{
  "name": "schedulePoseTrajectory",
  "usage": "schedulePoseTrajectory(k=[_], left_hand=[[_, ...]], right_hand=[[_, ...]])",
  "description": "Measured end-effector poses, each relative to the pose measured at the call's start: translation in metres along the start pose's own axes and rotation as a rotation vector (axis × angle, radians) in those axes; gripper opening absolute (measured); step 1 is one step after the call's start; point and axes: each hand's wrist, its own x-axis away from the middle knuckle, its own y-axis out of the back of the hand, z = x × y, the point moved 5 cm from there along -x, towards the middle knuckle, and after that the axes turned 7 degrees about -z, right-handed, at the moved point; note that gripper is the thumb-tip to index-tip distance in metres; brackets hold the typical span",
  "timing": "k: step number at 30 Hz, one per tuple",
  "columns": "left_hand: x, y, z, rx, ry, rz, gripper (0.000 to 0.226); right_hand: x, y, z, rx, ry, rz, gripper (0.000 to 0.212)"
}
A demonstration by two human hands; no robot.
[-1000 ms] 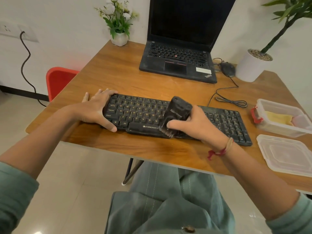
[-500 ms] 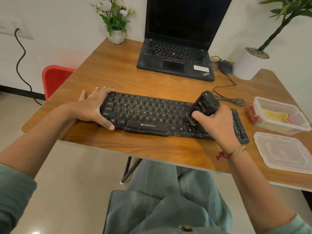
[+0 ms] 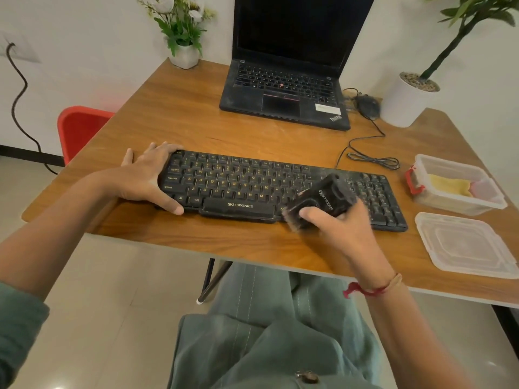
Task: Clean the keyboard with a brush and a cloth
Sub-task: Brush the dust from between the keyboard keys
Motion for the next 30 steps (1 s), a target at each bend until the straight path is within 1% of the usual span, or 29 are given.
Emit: schedulePoseTrajectory(k=[1,2,3,5,6,7,9,12,13,14,17,19,21,22,24,26,27,30], left_hand=[[0.0,0.0,0.0,-0.001,0.0,0.001,0.141],[0.0,0.0,-0.001,-0.002,-0.004,0.006,0.141],[0.0,0.0,-0.001,-0.001,-0.005,0.008,0.142],[0.001,0.001,-0.001,0.002,0.001,0.008,0.141],[0.001,0.001,-0.001,0.003,0.003,0.005,0.14],[0.001,0.001,-0.001,0.003,0.003,0.005,0.14],[0.0,0.001,0.0,0.0,-0.002,0.008,0.142],[-0.001,0.001,0.0,-0.008,-0.009,0.006,0.142],[0.0,0.001,-0.001,-0.01,-0.009,0.003,0.14],[0.0,0.001,-0.002,-0.013,-0.01,0.0,0.139],[0.001,0.002,-0.005,-0.009,-0.016,0.002,0.137],[0.001,0.002,-0.004,-0.004,-0.012,0.004,0.138],[0.001,0.002,-0.002,-0.011,-0.004,0.008,0.14],[0.001,0.002,-0.002,-0.014,-0.003,0.008,0.141],[0.001,0.002,-0.004,-0.016,-0.01,0.005,0.14],[0.002,0.003,-0.006,-0.013,-0.015,0.002,0.139],[0.003,0.003,-0.006,-0.01,-0.015,0.002,0.139],[0.002,0.003,-0.005,-0.006,-0.017,0.002,0.14]], right_hand=[[0.002,-0.002,-0.003,-0.138,-0.1,0.053,0.019],[0.0,0.004,-0.012,-0.196,-0.166,0.046,0.022],[-0.004,0.017,-0.017,-0.188,-0.176,-0.021,0.025],[-0.012,0.051,-0.026,-0.1,-0.116,-0.252,0.021],[-0.013,0.063,-0.025,-0.054,-0.078,-0.327,0.018],[-0.012,0.068,-0.025,-0.02,-0.052,-0.359,0.017],[-0.008,0.057,-0.019,0.053,-0.005,-0.312,0.017],[0.005,0.012,0.001,0.092,0.049,-0.087,0.019],[0.009,-0.001,0.006,0.08,0.067,-0.027,0.019],[0.01,-0.007,0.008,0.085,0.087,-0.007,0.019],[-0.001,0.008,0.001,0.143,0.087,-0.072,0.021],[-0.009,0.034,-0.005,0.172,0.082,-0.177,0.019],[-0.009,0.046,-0.009,0.225,0.086,-0.25,0.023],[-0.009,0.04,-0.008,0.228,0.103,-0.223,0.024],[-0.006,0.013,0.0,0.206,0.151,-0.065,0.028],[-0.002,-0.014,0.011,0.196,0.254,0.107,0.036],[-0.003,-0.021,0.015,0.19,0.296,0.168,0.035],[-0.014,-0.005,0.017,0.114,0.283,0.313,0.022]])
